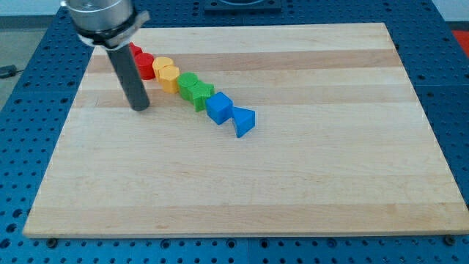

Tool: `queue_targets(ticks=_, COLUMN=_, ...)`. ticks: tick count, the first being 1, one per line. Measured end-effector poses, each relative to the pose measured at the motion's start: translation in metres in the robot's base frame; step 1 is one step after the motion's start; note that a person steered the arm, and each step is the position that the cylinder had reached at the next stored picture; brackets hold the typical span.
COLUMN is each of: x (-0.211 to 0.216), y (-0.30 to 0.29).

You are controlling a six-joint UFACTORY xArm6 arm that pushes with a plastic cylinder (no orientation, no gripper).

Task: Place the green blocks diagonal to each other

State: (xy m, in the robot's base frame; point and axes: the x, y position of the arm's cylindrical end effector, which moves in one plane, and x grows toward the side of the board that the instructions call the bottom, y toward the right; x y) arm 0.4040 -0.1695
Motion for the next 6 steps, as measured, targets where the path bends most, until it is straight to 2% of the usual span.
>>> queue_targets(ticks=2, x=-0.032, y=0.034)
queue_targets(ticks=4, x=-0.03, y=0.081)
queue_targets(ticks=6, x=0.029, y=0.161)
